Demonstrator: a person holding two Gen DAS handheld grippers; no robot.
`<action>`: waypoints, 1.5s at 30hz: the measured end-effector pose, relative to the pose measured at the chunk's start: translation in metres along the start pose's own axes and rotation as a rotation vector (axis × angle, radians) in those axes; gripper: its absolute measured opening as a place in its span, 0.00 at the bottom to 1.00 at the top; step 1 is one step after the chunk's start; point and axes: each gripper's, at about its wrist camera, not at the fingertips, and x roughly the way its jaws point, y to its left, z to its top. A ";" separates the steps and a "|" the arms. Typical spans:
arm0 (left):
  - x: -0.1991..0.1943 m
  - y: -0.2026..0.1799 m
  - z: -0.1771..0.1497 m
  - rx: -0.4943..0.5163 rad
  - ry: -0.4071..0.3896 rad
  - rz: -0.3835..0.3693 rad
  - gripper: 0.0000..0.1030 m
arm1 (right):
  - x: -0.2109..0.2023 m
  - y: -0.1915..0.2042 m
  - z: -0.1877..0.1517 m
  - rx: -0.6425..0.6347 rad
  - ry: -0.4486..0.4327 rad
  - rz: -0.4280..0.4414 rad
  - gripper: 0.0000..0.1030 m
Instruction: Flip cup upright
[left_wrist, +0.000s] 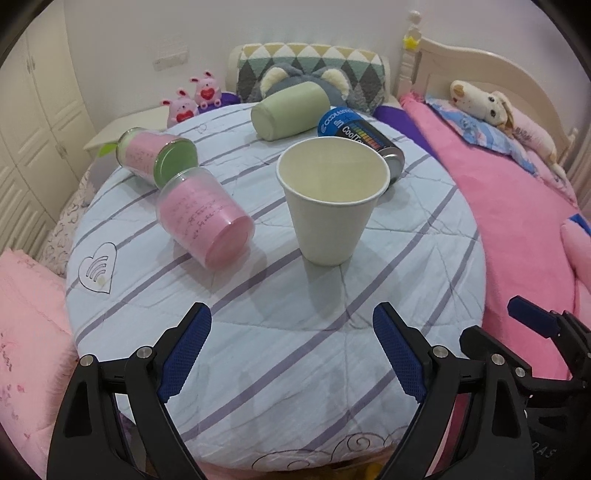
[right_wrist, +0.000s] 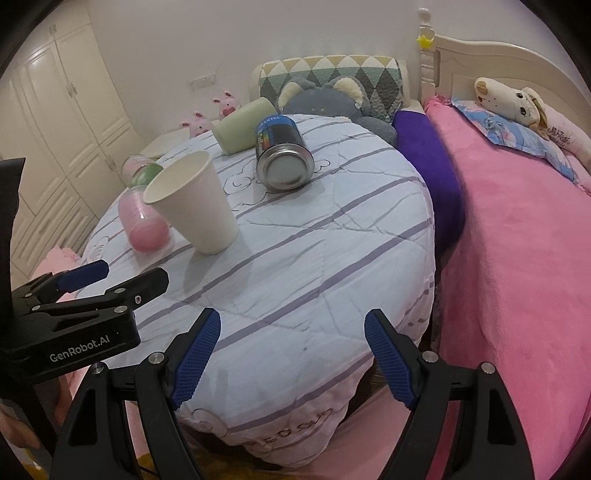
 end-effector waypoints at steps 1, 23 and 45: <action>-0.002 0.002 -0.002 -0.003 -0.006 -0.005 0.90 | -0.003 0.003 -0.001 0.001 -0.005 0.003 0.80; -0.024 0.035 -0.023 0.029 -0.254 0.001 0.91 | -0.040 0.048 -0.023 0.016 -0.313 -0.063 0.80; -0.024 0.021 -0.045 0.071 -0.522 0.040 0.91 | -0.023 0.041 -0.040 -0.065 -0.558 -0.106 0.80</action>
